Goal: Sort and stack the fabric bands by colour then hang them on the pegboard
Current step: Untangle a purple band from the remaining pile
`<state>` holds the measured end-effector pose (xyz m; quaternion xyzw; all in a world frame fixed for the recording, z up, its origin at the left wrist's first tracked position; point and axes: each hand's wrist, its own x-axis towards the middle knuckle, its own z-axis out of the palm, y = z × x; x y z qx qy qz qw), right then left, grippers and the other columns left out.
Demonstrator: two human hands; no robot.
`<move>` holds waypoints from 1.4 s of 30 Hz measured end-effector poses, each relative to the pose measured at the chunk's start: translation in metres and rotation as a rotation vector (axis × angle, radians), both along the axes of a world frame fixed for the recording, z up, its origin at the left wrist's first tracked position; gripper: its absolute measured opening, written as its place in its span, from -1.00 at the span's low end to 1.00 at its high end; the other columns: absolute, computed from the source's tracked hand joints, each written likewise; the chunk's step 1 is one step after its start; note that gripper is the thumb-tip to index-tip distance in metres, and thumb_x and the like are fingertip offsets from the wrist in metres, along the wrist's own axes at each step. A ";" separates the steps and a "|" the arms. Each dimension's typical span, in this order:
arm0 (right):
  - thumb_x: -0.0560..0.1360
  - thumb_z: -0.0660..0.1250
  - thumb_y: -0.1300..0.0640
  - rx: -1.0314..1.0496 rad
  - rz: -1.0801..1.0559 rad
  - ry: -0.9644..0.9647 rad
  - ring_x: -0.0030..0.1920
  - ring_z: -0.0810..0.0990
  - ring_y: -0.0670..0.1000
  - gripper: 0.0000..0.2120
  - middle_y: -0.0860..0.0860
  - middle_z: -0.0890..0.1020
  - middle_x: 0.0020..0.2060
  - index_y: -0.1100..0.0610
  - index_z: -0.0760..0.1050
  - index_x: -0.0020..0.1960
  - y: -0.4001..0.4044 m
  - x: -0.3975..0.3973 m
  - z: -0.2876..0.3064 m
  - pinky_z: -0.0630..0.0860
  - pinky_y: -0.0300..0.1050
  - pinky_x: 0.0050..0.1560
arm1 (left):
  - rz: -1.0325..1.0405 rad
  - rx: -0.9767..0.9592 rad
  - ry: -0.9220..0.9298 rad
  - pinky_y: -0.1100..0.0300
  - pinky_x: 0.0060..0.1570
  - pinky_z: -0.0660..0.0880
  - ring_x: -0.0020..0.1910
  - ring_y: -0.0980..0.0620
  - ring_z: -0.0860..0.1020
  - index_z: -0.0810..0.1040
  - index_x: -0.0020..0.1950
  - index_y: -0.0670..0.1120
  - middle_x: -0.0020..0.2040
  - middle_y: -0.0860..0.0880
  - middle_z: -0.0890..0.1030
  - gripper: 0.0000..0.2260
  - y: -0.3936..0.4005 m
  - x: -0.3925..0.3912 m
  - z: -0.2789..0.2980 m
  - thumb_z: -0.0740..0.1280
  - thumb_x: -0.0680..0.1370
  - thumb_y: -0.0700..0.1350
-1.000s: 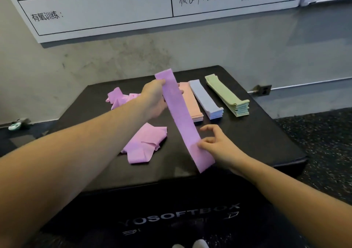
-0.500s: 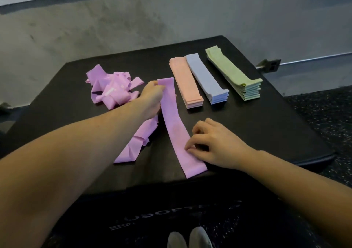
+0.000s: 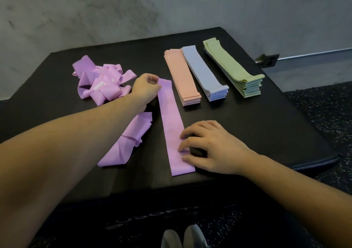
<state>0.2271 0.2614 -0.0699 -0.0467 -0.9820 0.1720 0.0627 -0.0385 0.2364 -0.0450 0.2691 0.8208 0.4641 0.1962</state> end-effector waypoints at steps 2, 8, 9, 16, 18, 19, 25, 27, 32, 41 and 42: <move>0.59 0.21 -0.26 -0.018 -0.009 -0.013 0.41 0.29 -0.20 -0.71 -0.24 0.45 0.33 -0.25 0.53 0.25 0.000 0.000 0.001 0.13 -0.08 0.49 | -0.024 -0.006 0.070 0.14 0.07 0.60 0.05 0.03 0.59 0.48 0.28 -0.02 0.09 -0.03 0.59 -0.75 -0.007 0.001 0.005 0.33 0.62 -0.21; 0.59 0.26 -0.19 -0.108 -0.042 0.000 0.37 0.31 -0.26 -0.73 -0.29 0.48 0.28 -0.23 0.52 0.26 -0.002 0.002 0.005 0.18 -0.09 0.48 | -0.266 -0.074 0.364 0.33 -0.05 0.49 0.01 0.13 0.57 0.56 0.16 -0.01 0.05 0.06 0.61 -0.87 -0.056 0.011 0.023 0.26 0.66 -0.16; 0.59 0.29 -0.15 -0.138 -0.054 -0.002 0.36 0.33 -0.26 -0.75 -0.30 0.49 0.27 -0.22 0.52 0.26 -0.002 0.002 0.006 0.20 -0.09 0.48 | -0.311 -0.087 0.387 0.29 0.01 0.51 0.05 0.12 0.58 0.56 0.15 0.00 0.07 0.06 0.61 -0.88 -0.069 0.012 0.025 0.26 0.67 -0.15; 0.57 0.36 0.15 -0.331 -0.179 0.096 0.15 0.53 -0.21 -0.68 -0.30 0.56 0.06 -0.29 0.48 0.12 -0.013 -0.005 0.016 0.53 -0.15 0.25 | -0.365 -0.138 0.506 0.10 0.28 0.43 0.23 0.13 0.49 0.56 0.24 0.06 0.22 0.15 0.55 -0.77 -0.160 0.011 0.009 0.39 0.59 0.01; 0.57 0.36 0.14 -0.315 -0.176 0.082 0.10 0.54 -0.22 -0.66 -0.32 0.54 0.05 -0.31 0.46 0.12 -0.020 -0.016 0.020 0.54 -0.21 0.15 | -0.358 -0.162 0.544 0.09 0.30 0.37 0.25 0.15 0.45 0.55 0.25 0.10 0.24 0.19 0.52 -0.70 -0.183 0.010 0.000 0.45 0.54 0.09; 0.57 0.36 0.13 -0.309 -0.170 0.070 0.07 0.53 -0.25 -0.68 -0.34 0.52 0.05 -0.30 0.47 0.14 -0.024 -0.022 0.022 0.53 -0.25 0.10 | -0.353 -0.167 0.528 0.14 0.30 0.33 0.25 0.18 0.43 0.54 0.27 0.12 0.25 0.22 0.50 -0.65 -0.193 0.010 -0.004 0.46 0.52 0.13; 0.59 0.35 -0.08 -0.229 -0.199 0.027 0.05 0.55 -0.16 -0.77 -0.21 0.54 0.11 -0.12 0.58 0.23 -0.048 -0.068 0.030 0.52 -0.17 0.17 | -0.317 -0.154 0.512 0.10 0.38 0.35 0.24 0.29 0.42 0.50 0.26 0.23 0.18 0.43 0.45 -0.54 -0.235 0.007 -0.028 0.47 0.42 0.32; 0.57 0.35 -0.14 -0.241 -0.268 0.063 0.00 0.57 -0.14 -0.72 -0.14 0.57 0.10 -0.08 0.61 0.23 -0.056 -0.086 0.030 0.54 -0.12 0.15 | -0.292 -0.120 0.517 0.05 0.39 0.37 0.24 0.30 0.45 0.55 0.18 0.23 0.15 0.44 0.49 -0.58 -0.239 0.006 -0.033 0.46 0.40 0.34; 0.49 0.43 -0.18 -0.241 -0.383 0.049 -0.04 0.56 -0.09 -0.62 -0.10 0.55 0.05 -0.04 0.62 0.24 -0.067 -0.117 0.026 0.49 -0.15 0.03 | -0.307 -0.077 0.609 0.02 0.34 0.40 0.20 0.29 0.47 0.65 0.03 0.17 0.12 0.31 0.55 -0.61 -0.239 0.007 -0.037 0.37 0.37 0.39; 0.57 0.39 -0.04 -0.267 -0.393 0.049 -0.02 0.63 -0.10 -0.84 -0.12 0.72 0.01 -0.05 0.73 0.04 -0.070 -0.113 0.033 0.55 -0.13 0.10 | -0.262 0.094 0.518 -0.01 0.20 0.49 0.06 0.17 0.57 0.63 -0.16 0.11 -0.02 0.23 0.64 -0.77 -0.239 0.003 -0.042 0.43 0.38 0.25; 0.58 0.38 -0.02 -0.300 -0.406 0.071 -0.02 0.64 -0.12 -0.83 -0.13 0.72 0.03 -0.05 0.72 0.09 -0.070 -0.110 0.035 0.55 -0.16 0.11 | -0.258 0.100 0.517 -0.01 0.19 0.49 0.05 0.16 0.57 0.62 -0.14 0.12 -0.04 0.23 0.64 -0.78 -0.239 0.003 -0.042 0.42 0.39 0.23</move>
